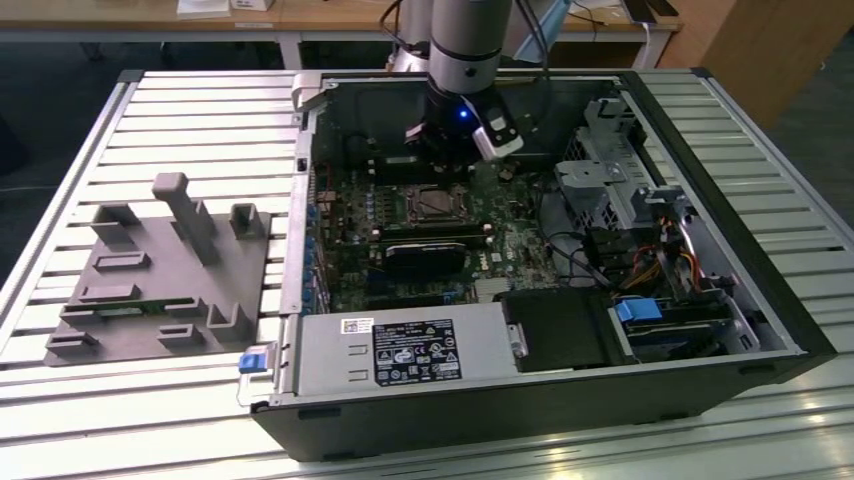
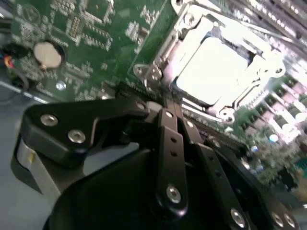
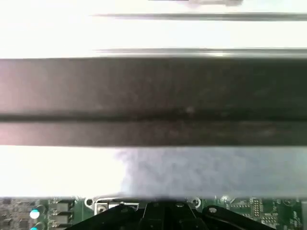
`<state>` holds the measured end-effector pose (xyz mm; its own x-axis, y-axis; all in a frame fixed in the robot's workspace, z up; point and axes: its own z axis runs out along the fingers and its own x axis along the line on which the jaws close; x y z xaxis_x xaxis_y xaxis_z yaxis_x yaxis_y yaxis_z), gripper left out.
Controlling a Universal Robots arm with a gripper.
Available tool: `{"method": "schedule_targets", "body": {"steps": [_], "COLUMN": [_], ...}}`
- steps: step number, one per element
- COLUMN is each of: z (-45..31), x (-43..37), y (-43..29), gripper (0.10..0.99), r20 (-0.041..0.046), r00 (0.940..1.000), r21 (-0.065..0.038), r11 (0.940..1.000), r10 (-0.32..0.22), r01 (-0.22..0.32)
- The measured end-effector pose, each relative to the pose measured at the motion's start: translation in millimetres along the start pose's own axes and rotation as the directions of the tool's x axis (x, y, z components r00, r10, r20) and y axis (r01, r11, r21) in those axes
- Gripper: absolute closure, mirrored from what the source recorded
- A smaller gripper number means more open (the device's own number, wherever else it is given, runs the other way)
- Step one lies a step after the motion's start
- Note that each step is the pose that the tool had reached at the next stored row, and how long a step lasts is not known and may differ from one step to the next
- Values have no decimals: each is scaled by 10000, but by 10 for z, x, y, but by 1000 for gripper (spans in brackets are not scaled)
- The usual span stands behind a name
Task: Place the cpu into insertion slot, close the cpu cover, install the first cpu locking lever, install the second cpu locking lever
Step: 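Install the first cpu locking lever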
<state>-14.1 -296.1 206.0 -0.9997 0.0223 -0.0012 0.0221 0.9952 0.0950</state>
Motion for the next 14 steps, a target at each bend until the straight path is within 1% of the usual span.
{"method": "schedule_targets", "body": {"steps": [3,14], "z": [-51,-56], "x": [0,-1], "y": [5,-21], "gripper": [980,980], "r20": [0,0], "r00": [10000,10000], "r21": [2,3], "r11": [10000,10000], "r10": [0,2], "r01": [0,-2]}}
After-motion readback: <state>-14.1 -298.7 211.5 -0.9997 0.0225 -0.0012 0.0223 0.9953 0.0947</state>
